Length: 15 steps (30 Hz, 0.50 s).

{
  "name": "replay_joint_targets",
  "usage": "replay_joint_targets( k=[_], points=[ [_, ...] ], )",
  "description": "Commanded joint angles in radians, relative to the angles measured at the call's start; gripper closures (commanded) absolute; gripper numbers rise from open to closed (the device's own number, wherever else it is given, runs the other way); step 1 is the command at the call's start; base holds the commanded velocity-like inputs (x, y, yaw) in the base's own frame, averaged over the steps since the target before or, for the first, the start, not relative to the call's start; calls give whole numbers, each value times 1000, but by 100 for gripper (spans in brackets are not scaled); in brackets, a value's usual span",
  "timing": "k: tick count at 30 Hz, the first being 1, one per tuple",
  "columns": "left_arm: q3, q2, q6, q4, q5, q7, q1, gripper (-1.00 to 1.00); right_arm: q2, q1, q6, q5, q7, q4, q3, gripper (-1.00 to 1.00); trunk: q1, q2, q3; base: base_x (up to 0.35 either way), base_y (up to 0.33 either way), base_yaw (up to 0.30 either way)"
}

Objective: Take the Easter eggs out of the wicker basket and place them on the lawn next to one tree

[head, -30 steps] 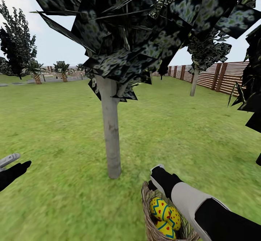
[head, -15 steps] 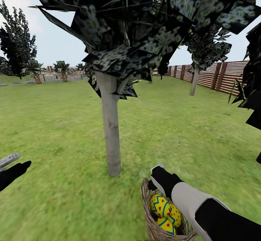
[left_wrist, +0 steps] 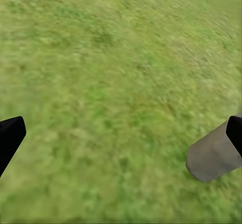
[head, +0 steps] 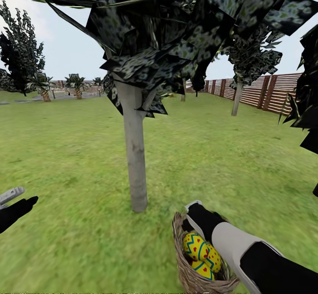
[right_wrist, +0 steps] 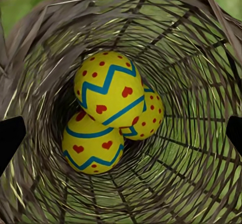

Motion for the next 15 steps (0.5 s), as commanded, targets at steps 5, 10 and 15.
replay_joint_targets(
  k=[5, 10, 15],
  points=[
    [0, 0, 2, -1, 10, 9, -1, -100, -3, -1, 2, -12, -7, 0, 5, -100, 19, -36, -17, 0, 0, 0],
    [0, 0, 2, -1, 10, 9, -1, -100, -9, -1, 1, -14, 1, 2, 4, -100, 19, -36, -17, 0, 0, 0],
    [0, 0, 2, -1, 10, 9, -1, -100, -24, -1, 1, -12, 36, 3, 2, -100, 19, -36, -17, 0, 0, 0]
  ],
)
